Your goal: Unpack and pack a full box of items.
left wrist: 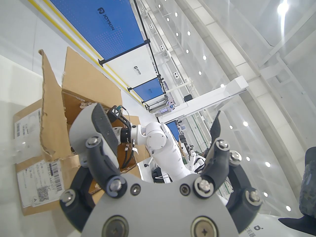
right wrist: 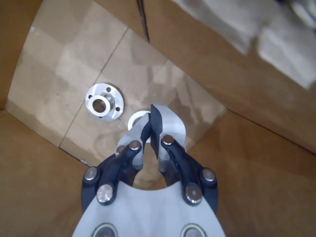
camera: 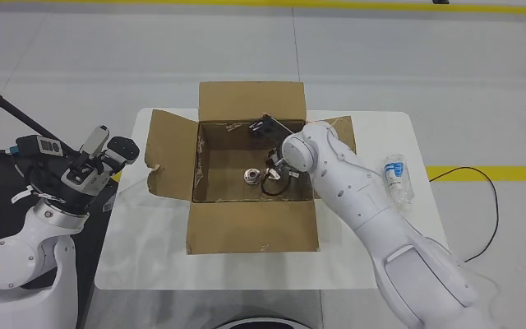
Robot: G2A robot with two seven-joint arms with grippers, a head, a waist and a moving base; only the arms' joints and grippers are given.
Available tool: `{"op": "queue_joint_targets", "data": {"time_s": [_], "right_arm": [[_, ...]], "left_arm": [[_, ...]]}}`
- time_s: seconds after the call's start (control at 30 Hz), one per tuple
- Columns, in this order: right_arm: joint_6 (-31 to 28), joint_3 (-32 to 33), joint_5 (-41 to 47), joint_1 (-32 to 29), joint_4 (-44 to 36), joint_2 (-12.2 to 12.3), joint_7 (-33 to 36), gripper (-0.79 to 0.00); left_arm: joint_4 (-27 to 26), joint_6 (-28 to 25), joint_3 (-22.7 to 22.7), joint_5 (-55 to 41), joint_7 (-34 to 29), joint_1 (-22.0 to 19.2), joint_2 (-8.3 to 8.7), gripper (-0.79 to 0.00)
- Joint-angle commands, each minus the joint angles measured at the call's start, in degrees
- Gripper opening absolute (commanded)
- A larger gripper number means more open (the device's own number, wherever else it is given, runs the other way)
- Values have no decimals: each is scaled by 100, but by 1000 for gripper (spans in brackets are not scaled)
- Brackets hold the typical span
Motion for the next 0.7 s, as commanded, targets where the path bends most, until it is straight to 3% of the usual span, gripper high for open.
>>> {"op": "queue_joint_targets", "data": {"time_s": [0.0, 0.2, 0.67], "right_arm": [[-1, 39, -22, -27, -34, 24, 149, -529], [-9, 125, -99, -131, -83, 79, 419, -496], [126, 98, -288, -258, 32, 25, 72, -539]], "left_arm": [[0, 0, 0, 0, 0, 0, 0, 0], [0, 0, 0, 0, 0, 0, 0, 0], [0, 0, 0, 0, 0, 0, 0, 0]]}}
